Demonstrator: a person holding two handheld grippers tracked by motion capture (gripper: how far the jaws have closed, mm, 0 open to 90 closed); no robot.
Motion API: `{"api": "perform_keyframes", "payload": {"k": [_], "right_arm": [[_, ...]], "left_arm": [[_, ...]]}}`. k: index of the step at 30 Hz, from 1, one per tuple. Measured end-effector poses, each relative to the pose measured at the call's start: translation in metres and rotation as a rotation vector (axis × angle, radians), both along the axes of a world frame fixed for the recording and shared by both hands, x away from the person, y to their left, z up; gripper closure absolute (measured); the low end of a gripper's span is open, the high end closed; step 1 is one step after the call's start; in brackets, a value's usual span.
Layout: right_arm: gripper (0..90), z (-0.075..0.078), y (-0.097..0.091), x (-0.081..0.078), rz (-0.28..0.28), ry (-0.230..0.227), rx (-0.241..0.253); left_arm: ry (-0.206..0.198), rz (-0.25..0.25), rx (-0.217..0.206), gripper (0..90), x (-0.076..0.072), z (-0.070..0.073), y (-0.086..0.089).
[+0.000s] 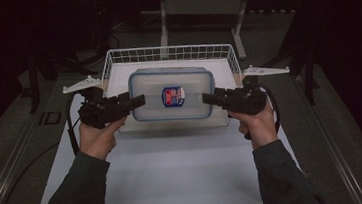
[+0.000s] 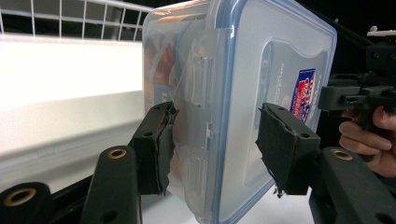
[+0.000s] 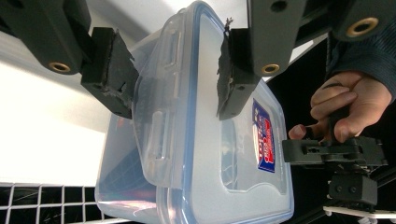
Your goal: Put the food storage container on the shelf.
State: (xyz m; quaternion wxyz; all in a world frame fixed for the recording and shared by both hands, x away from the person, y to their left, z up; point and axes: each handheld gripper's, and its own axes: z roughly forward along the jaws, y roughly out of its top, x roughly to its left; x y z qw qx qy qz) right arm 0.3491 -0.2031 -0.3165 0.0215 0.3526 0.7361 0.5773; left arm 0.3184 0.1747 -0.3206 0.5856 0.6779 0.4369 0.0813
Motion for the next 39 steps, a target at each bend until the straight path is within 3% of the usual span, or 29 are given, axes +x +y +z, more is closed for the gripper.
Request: {"api": "perform_keyframes", "payload": {"k": [11, 16, 24, 29, 39], "right_arm": [[48.7, 0.01, -0.003, 0.032, -0.018, -0.003, 0.007], [48.7, 0.011, -0.003, 0.05, -0.031, 0.019, 0.039], [48.6, 0.007, 0.001, 0.067, -0.058, 0.065, 0.03], [48.5, 0.0, 0.003, 0.075, -0.07, 0.099, 0.019], [48.4, -0.003, 0.002, 0.081, -0.077, 0.125, 0.05]], "left_arm": [[0.022, 0.016, 0.0, 46.4, 0.033, 0.01, -0.006], [0.04, 0.031, -0.012, 46.4, 0.046, 0.012, -0.006], [0.084, 0.042, -0.043, 45.8, 0.068, 0.002, -0.003], [0.108, 0.056, -0.061, 45.3, 0.075, -0.004, -0.003], [0.14, 0.089, -0.101, 45.5, 0.078, -0.004, -0.004]]}}
